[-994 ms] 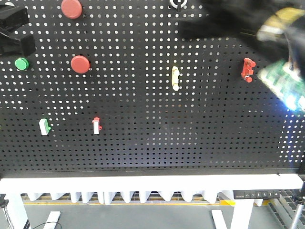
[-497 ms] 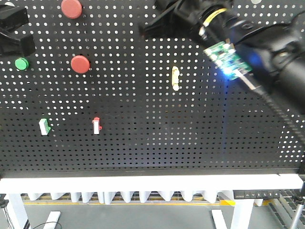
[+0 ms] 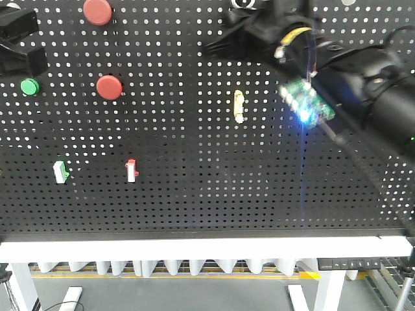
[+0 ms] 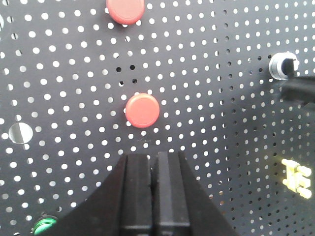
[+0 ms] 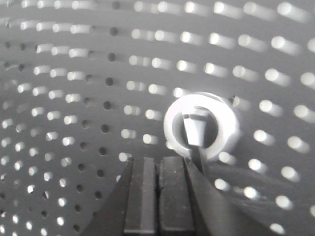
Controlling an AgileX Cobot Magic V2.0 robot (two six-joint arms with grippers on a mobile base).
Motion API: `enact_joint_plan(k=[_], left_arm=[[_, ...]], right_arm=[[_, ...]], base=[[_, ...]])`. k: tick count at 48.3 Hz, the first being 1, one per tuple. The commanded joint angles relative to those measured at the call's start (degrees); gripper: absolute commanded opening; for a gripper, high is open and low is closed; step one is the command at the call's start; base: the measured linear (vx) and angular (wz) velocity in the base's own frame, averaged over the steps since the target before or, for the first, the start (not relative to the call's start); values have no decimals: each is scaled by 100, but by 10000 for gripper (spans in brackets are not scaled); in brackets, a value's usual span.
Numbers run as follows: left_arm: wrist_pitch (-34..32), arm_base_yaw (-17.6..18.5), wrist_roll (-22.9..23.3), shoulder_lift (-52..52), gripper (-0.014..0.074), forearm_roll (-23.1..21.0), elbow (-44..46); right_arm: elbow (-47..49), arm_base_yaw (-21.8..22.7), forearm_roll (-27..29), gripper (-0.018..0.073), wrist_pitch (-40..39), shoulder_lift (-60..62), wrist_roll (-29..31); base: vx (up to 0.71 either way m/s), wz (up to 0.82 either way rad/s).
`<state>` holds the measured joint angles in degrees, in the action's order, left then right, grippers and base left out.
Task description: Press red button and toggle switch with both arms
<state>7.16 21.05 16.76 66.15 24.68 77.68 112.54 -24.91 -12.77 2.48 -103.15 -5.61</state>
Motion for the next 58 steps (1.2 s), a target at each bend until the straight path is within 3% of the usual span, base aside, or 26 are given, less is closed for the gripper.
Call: enact_joint_plan(k=[1, 22, 37, 47, 58], left_arm=[[-400, 11, 17, -135, 2, 13, 145], [-395, 11, 17, -135, 2, 13, 145], [-399, 11, 17, -135, 2, 13, 145], [-394, 11, 17, -135, 2, 13, 145], [-396, 11, 17, -135, 2, 20, 145]], right_arm=[[213, 59, 56, 0, -491, 313, 16], [471, 121, -368, 0, -199, 337, 86], [594, 345, -165, 0, 14, 413, 44], [585, -30, -178, 0, 579, 739, 122], [579, -321, -132, 0, 1610, 1284, 778]], base=[[0, 0], [0, 0], [0, 0], [0, 0], [0, 0]])
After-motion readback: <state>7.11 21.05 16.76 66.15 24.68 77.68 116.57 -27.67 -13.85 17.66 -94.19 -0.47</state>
